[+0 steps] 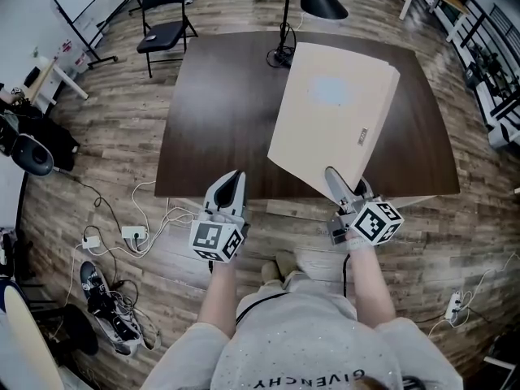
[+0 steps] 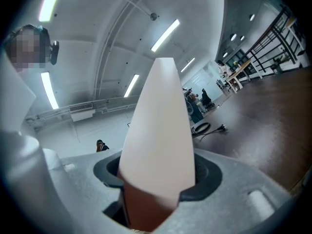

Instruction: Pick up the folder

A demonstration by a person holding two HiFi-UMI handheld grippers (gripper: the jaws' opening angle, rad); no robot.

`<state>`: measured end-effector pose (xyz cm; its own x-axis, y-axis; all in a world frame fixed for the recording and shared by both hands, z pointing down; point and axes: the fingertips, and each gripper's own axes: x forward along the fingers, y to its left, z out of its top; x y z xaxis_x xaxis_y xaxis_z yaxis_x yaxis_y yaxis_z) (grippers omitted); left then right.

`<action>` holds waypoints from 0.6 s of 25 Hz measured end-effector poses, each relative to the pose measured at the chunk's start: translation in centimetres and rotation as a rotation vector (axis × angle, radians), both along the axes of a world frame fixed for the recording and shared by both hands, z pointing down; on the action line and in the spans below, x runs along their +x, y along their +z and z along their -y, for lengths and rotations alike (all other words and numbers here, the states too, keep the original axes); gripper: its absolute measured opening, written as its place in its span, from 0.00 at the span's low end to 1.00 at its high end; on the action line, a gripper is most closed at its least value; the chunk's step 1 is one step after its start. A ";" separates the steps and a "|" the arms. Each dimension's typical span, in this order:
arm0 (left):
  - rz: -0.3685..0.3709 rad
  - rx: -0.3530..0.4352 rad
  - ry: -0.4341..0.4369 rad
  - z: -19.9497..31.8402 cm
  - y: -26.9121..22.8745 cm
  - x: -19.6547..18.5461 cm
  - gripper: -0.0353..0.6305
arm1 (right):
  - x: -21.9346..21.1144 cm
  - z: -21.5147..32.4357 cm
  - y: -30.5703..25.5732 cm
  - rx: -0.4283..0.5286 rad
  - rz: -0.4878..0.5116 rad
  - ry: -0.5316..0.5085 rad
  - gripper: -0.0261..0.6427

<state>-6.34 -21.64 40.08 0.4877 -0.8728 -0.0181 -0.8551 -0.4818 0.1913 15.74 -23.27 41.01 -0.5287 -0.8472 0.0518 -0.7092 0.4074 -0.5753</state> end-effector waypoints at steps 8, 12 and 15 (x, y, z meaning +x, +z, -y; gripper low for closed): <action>0.003 0.010 -0.010 0.1 -1.3 -0.6 0.05 | 0.1 -0.4 -1.2 0.042 -0.054 0.015 0.44; 0.001 0.013 -0.017 0.1 -1.5 -1.0 0.05 | 0.2 -0.3 -1.8 0.063 -0.078 0.026 0.44; 0.001 0.017 -0.019 0.2 -1.8 -0.9 0.05 | 0.6 -0.1 -2.4 0.082 -0.097 0.032 0.44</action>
